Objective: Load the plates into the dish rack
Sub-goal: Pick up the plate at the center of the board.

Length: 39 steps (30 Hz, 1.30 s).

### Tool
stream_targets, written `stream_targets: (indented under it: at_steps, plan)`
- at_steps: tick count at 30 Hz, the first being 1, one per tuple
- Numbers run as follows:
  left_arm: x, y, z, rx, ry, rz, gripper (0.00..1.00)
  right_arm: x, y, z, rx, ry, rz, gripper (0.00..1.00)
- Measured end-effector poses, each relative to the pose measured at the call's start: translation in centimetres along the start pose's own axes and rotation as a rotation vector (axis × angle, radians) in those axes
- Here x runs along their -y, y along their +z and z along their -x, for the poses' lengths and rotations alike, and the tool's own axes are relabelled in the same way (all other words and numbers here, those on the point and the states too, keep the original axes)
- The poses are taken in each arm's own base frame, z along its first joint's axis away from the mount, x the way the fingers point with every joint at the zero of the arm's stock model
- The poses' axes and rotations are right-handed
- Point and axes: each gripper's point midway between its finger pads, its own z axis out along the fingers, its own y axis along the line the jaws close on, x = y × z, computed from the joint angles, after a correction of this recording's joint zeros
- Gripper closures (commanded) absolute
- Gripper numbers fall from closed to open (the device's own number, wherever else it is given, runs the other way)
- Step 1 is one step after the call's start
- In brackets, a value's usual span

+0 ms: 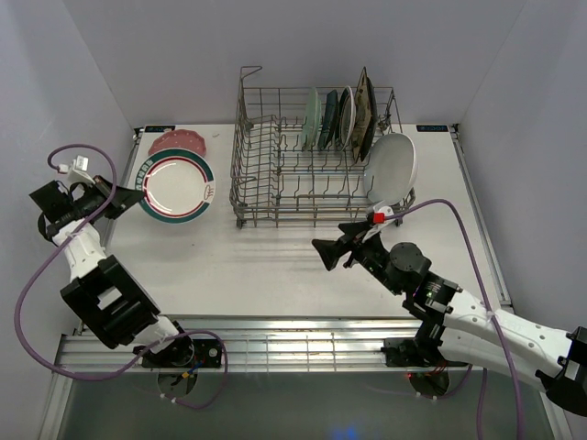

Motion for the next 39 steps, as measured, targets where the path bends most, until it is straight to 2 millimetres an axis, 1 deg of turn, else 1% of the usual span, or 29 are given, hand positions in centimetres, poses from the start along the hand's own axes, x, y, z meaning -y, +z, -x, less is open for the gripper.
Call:
stream_targets:
  at_steps: [5,9,13,17,20,22,28,31,36,38,39]
  plan:
    - [2.4,-1.9,1.0,0.048,0.076,-0.01,1.0,-0.8,0.4,-0.5,-0.024,-0.002,0.041,0.07]
    - [5.0,-3.2,1.7,0.083,0.155,-0.04,1.0,-1.8,1.0,-0.9,-0.046,-0.003,0.088,0.07]
    - [6.9,-3.8,1.5,0.086,0.193,-0.086,1.0,-3.4,1.8,-0.8,-0.069,0.0,0.153,0.07]
    - [7.9,-4.1,1.2,0.076,0.203,-0.13,1.0,-5.1,3.0,0.1,-0.07,0.013,0.211,0.06]
    - [8.5,-4.3,0.9,0.069,0.207,-0.153,1.0,-6.1,4.3,0.8,-0.071,0.031,0.233,0.06]
    - [9.0,-4.3,0.8,0.065,0.215,-0.167,1.0,-6.8,5.3,0.8,-0.081,0.039,0.248,0.05]
    - [10.7,-4.3,0.2,0.055,0.251,-0.199,1.0,-8.9,8.8,1.3,-0.11,0.069,0.288,0.04]
    - [11.6,-4.4,-0.1,0.048,0.269,-0.224,1.0,-10.0,10.5,1.9,-0.114,0.088,0.311,0.04]
    - [12.2,-4.2,-0.8,0.027,0.269,-0.262,1.0,-11.6,13.1,2.8,-0.11,0.121,0.335,0.0]
    - [12.5,-4.1,-1.0,0.019,0.278,-0.279,1.0,-11.8,14.0,2.7,-0.113,0.134,0.333,0.0]
    - [12.6,-4.0,-1.3,0.012,0.282,-0.29,1.0,-11.9,14.4,2.7,-0.115,0.137,0.332,0.05]
